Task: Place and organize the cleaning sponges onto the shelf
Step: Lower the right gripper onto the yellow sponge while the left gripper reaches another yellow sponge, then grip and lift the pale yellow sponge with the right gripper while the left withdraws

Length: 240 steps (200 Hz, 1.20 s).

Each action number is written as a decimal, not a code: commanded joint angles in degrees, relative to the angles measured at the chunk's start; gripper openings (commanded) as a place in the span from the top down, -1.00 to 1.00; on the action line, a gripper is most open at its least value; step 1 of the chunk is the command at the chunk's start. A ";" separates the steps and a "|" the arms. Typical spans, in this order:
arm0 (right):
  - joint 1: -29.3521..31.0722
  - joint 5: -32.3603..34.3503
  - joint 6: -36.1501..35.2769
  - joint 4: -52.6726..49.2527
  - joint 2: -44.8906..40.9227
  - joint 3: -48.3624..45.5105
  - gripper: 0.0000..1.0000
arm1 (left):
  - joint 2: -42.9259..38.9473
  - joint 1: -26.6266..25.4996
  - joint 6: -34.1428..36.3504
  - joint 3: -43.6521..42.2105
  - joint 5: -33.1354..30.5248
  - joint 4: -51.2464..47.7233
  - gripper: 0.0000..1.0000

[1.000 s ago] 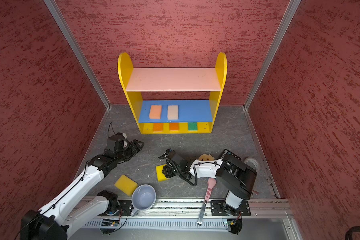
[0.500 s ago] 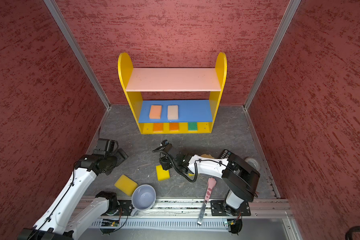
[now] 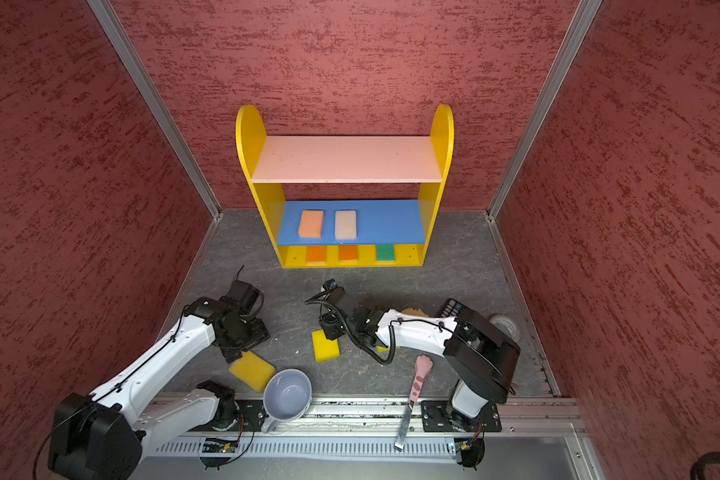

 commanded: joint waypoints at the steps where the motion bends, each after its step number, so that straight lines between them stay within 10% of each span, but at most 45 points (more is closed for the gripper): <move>1: -0.97 0.41 -0.57 1.03 -1.31 -1.11 -0.20 | 1.65 -2.21 -3.97 -3.07 2.13 1.66 -0.47; 31: -1.56 -0.32 -0.14 1.92 -1.57 -2.08 -0.21 | 4.74 -4.32 -6.46 -5.86 4.43 7.79 -0.48; 79: -2.34 -0.56 -0.04 1.30 -2.08 -2.87 -0.21 | 10.13 -4.10 -5.69 -4.22 3.83 15.02 0.33; 116: -3.09 -0.32 0.22 1.04 -2.61 -3.21 -0.21 | 15.85 -1.94 0.47 5.34 0.20 15.16 0.54; 206: -5.28 0.33 0.89 0.27 -4.10 -2.38 -0.22 | 35.31 -8.55 6.58 29.24 0.07 20.36 0.47; 240: -5.98 0.51 1.45 -0.11 -4.56 -2.69 -0.22 | 39.02 -12.11 5.78 31.77 2.59 24.46 -0.01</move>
